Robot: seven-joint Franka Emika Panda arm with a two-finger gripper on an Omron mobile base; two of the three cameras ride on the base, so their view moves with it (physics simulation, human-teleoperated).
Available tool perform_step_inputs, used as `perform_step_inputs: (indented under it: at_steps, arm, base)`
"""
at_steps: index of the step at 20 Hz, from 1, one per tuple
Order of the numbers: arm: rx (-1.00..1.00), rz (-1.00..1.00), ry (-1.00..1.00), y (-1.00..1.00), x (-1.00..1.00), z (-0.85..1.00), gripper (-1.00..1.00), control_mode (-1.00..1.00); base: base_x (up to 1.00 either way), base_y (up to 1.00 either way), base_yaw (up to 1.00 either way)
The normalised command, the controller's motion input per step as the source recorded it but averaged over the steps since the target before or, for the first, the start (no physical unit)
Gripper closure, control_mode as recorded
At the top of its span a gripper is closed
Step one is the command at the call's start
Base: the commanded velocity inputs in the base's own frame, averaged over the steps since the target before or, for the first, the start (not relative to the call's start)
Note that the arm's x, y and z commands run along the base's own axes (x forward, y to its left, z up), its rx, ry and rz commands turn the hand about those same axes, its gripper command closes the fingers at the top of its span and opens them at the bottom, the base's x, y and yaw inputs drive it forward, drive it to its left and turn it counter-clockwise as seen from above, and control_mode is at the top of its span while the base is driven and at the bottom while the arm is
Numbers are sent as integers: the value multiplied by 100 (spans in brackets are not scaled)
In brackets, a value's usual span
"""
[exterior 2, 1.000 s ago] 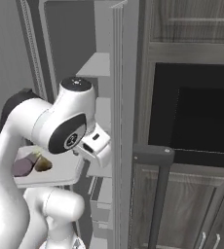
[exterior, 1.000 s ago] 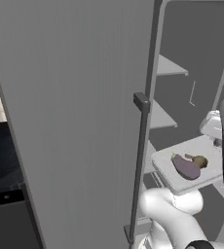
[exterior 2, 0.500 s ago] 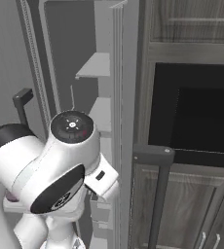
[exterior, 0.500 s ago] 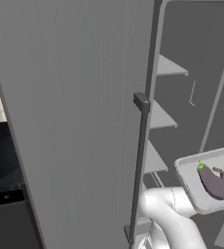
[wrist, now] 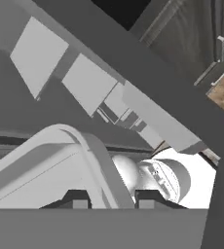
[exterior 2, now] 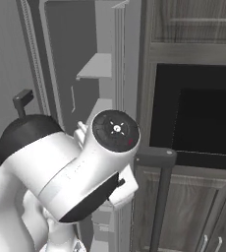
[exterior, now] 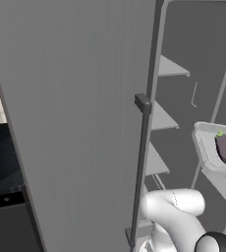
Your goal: Take the garlic and eggplant out of the freezer and place them in the tupperware container on the counter. Then put the tupperware containing the vegetables back in the freezer.
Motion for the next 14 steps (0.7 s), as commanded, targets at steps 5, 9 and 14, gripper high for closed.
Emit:
perform_step_inputs:
  at_steps: [5, 9, 14]
  arm:
    - [28, -30, 0, 0, 0, 33, 100, -100]
    - [24, -36, 0, 9, 0, 18, 100, -100]
    - [17, -40, 0, 36, -4, 4, 100, -100]
  base:
    - [0, 0, 0]
    - [0, 0, 0]
    - [0, 0, 0]
